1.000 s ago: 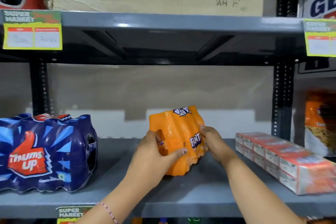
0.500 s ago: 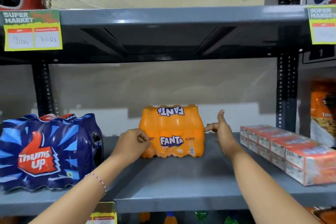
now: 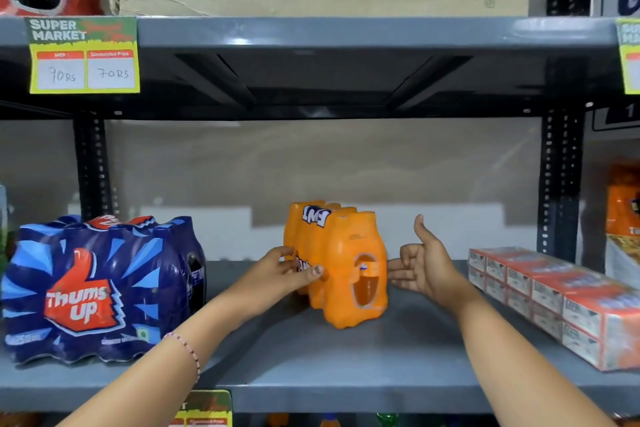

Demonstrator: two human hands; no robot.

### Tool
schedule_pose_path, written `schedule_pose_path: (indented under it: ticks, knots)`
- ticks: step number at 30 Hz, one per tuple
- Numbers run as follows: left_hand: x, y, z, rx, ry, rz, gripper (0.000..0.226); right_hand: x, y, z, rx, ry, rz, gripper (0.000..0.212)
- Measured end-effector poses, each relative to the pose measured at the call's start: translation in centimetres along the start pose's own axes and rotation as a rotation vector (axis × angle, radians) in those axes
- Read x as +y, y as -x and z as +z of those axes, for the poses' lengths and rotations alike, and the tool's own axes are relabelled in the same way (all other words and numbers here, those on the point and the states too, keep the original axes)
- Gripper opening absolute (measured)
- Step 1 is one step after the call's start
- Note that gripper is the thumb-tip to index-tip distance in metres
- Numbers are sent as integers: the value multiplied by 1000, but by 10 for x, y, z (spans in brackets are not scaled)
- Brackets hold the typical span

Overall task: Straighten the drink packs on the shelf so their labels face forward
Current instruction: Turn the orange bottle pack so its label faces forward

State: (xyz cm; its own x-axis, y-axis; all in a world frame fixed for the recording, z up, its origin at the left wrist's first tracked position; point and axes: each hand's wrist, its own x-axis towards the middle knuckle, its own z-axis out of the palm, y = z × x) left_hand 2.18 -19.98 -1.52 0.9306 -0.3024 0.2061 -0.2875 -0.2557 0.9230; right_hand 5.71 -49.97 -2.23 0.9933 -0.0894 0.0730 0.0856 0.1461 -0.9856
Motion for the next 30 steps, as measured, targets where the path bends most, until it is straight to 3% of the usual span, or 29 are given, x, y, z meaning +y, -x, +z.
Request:
schedule_pose_path:
  ticks: [3,6,8,11,13,15,18,20,22,25,30]
  knots:
    - [1,10,-3,53,-21,60,125,-1,6,8,-261,-10,117,86]
    - [-5,17,-14,168,-125,38,97,-1,9,16,-436,-37,162,87]
    - [-7,20,-22,325,-257,12,73,-2,7,18,-385,-62,129,81]
    - [0,19,-23,591,-608,84,28,-3,2,16,-145,-55,-2,54]
    - [3,12,-18,620,-751,139,12,1,-4,15,-7,31,-101,29]
    - [0,3,-21,604,-706,87,22,8,-11,16,58,130,-151,19]
    - [-2,-5,-27,592,-344,2,36,17,-12,20,-46,160,-98,43]
    - [-6,-8,-24,439,-182,-53,50,17,-9,25,-82,248,-64,59]
    - [-10,-10,-19,303,-243,-76,55,15,-3,31,-69,385,-61,71]
    - [-15,-10,-19,276,-404,-66,55,11,11,42,-76,532,-75,81]
    - [-17,8,-17,307,-521,-86,53,10,45,49,-91,631,-214,62]
